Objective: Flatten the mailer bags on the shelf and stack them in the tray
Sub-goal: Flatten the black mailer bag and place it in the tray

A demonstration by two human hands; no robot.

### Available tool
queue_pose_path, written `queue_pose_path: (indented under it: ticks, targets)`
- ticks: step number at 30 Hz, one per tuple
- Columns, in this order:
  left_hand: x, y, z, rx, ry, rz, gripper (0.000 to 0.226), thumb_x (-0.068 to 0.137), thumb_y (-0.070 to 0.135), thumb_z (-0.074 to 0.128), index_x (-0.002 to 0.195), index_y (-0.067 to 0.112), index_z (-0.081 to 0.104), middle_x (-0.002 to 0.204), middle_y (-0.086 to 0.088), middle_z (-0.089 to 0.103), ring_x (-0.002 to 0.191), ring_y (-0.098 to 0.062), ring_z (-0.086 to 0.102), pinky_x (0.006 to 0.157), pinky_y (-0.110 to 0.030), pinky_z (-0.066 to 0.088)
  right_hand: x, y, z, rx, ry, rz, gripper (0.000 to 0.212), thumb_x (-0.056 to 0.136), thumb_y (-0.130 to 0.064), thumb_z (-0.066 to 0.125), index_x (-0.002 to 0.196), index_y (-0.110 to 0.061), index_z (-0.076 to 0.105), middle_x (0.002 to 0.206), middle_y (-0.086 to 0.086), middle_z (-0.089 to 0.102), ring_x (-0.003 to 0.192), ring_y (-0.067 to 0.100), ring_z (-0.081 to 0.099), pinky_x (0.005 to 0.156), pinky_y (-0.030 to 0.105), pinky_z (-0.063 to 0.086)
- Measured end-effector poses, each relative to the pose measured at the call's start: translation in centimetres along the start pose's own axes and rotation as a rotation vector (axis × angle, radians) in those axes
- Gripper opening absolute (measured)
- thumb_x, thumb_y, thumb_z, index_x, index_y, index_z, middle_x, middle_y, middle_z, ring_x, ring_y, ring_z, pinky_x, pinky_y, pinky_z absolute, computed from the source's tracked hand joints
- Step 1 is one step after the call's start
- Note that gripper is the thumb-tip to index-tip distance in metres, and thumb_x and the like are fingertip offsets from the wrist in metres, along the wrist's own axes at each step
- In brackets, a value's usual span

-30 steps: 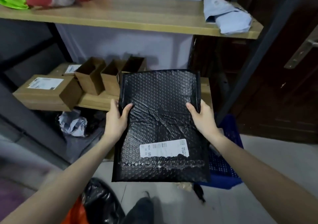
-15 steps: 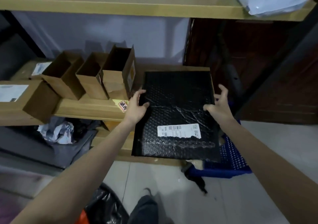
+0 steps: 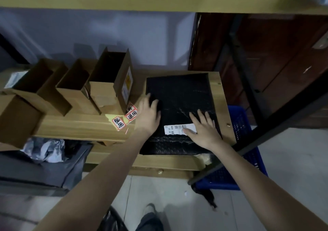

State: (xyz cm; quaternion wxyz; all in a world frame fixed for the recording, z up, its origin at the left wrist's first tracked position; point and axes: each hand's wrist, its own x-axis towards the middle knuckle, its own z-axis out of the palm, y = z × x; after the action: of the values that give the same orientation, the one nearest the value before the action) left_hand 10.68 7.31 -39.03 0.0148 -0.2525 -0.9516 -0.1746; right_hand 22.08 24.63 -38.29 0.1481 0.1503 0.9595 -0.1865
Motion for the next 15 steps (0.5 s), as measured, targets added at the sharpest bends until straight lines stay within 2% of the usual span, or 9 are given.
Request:
queue_pose_path:
  ticks: [1, 3, 5, 7, 15]
  targets:
    - [-0.2, 0.5, 0.2, 0.011, 0.012, 0.082, 0.049, 0.095, 0.03, 0.046, 0.137, 0.006, 0.043, 0.15, -0.02, 0.027, 0.14, -0.037, 0.022, 0.115, -0.042, 0.018, 0.3, 0.0, 0.1, -0.024, 0.002, 0.008, 0.072, 0.093, -0.058, 0.032, 0.151, -0.028, 0.001, 0.159, 0.002, -0.011, 0.146, 0.027, -0.014, 0.118, 0.046, -0.001]
    - [-0.5, 1.5, 1.0, 0.0, -0.114, 0.162, 0.059, 0.097, 0.043, 0.036, 0.147, 0.012, 0.027, 0.157, -0.013, 0.015, 0.146, -0.029, 0.009, 0.118, -0.04, 0.009, 1.0, 0.2, 0.4, -0.068, 0.019, 0.011, 0.072, 0.093, -0.06, 0.027, 0.15, -0.029, -0.002, 0.159, 0.001, -0.014, 0.146, 0.026, -0.015, 0.118, 0.045, -0.002]
    - [-0.5, 2.0, 1.9, 0.024, -0.302, 0.13, 0.067, 0.096, 0.055, 0.025, 0.151, 0.022, 0.006, 0.16, -0.006, -0.005, 0.147, -0.021, -0.009, 0.119, -0.039, -0.002, 1.3, 0.4, 0.5, -0.092, 0.019, 0.013, 0.072, 0.093, -0.062, 0.024, 0.15, -0.03, -0.005, 0.159, 0.0, -0.016, 0.145, 0.025, -0.016, 0.118, 0.043, -0.004]
    - [-0.1, 1.9, 2.4, 0.081, -0.373, 0.115, 0.069, 0.095, 0.06, 0.019, 0.151, 0.026, -0.003, 0.158, -0.003, -0.016, 0.145, -0.017, -0.017, 0.118, -0.038, -0.007, 1.5, 0.4, 0.5, -0.099, 0.016, 0.034, 0.071, 0.093, -0.063, 0.022, 0.15, -0.031, -0.007, 0.158, 0.0, -0.018, 0.145, 0.024, -0.017, 0.118, 0.043, -0.004]
    - [1.6, 1.3, 2.1, 0.118, -0.384, 0.157, 0.07, 0.093, 0.063, 0.02, 0.15, 0.03, -0.003, 0.158, 0.0, -0.017, 0.145, -0.014, -0.017, 0.118, -0.036, -0.006, 1.6, -0.2, -0.1, -0.186, 0.117, 0.088, 0.072, 0.089, -0.067, 0.022, 0.15, -0.034, 0.001, 0.16, -0.003, -0.003, 0.145, 0.025, 0.0, 0.114, 0.043, 0.014]
